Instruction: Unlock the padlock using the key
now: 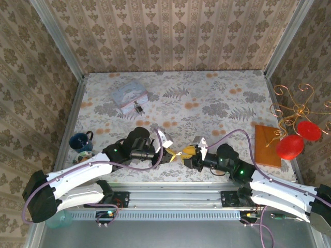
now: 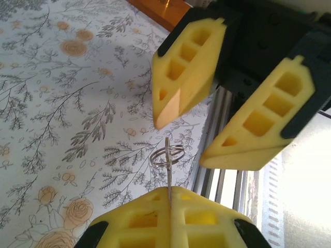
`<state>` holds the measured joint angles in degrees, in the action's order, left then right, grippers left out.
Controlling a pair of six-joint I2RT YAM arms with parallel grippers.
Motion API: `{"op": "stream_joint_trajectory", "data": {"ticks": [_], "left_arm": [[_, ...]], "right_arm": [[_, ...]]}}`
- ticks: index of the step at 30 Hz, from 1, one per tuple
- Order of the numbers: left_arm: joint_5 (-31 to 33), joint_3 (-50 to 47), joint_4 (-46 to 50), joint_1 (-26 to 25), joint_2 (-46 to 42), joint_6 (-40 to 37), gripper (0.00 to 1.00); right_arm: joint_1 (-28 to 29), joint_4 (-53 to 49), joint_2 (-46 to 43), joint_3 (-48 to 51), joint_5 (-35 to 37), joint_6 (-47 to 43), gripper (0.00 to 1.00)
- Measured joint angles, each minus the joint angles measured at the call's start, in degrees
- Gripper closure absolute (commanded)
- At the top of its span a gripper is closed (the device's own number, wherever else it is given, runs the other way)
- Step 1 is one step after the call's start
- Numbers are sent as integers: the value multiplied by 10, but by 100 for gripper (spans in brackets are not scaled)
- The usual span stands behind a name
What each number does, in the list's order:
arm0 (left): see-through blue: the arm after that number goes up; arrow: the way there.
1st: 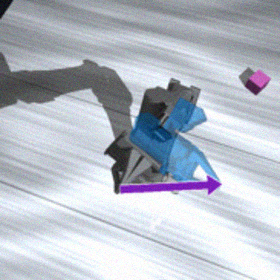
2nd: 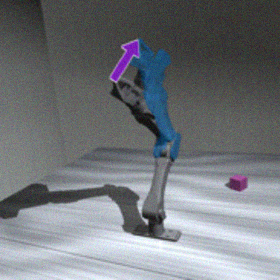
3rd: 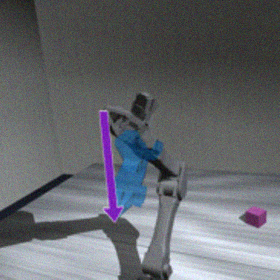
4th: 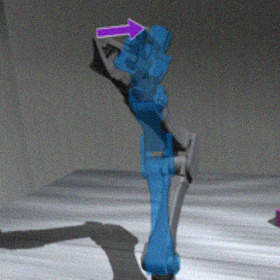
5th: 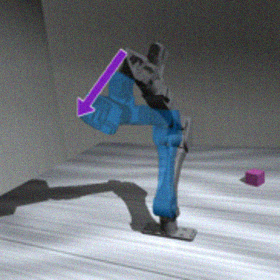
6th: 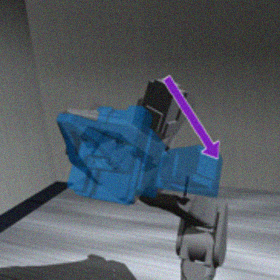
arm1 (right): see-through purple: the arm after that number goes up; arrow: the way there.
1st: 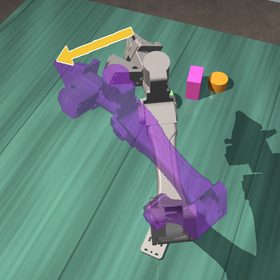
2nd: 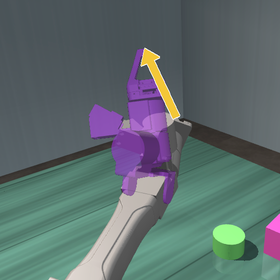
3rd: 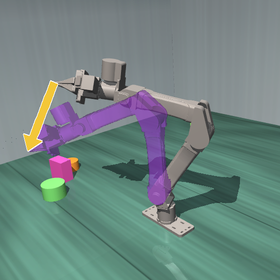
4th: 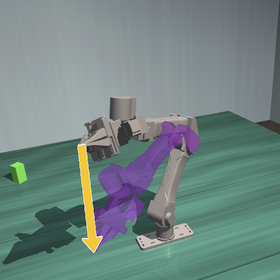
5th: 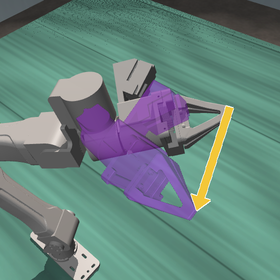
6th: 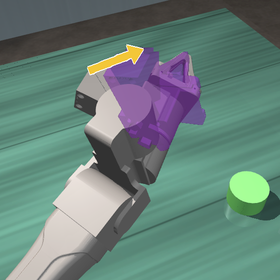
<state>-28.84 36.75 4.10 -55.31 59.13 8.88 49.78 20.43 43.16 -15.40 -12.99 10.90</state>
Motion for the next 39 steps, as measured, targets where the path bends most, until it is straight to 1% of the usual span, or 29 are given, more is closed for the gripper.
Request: {"op": "stream_joint_trajectory", "data": {"ticks": [7, 12, 17, 21, 31, 34, 39], "left_arm": [[-14, -5, -12, 0, -4, -8, 100], [-17, -5, -12, 0, -4, -12, 100], [-20, -5, -12, 0, -4, -12, 100], [-25, -5, -12, 0, -4, -13, 100], [-26, -7, -10, 3, -2, -19, 100], [-25, -8, -9, 3, 1, -21, 100], [-22, -8, -8, 3, 3, -21, 99]], "right_arm": [[-15, -5, 12, -3, -44, 11, 72], [-20, -5, 12, -3, -62, 14, 74], [-22, -5, 15, -7, -77, 15, 78], [-23, -5, 19, -12, -83, 16, 79], [-26, -5, 23, -13, -94, 21, 96], [-27, -6, 25, -13, -97, 24, 100], [-27, -6, 26, -13, -97, 29, 100]]}}
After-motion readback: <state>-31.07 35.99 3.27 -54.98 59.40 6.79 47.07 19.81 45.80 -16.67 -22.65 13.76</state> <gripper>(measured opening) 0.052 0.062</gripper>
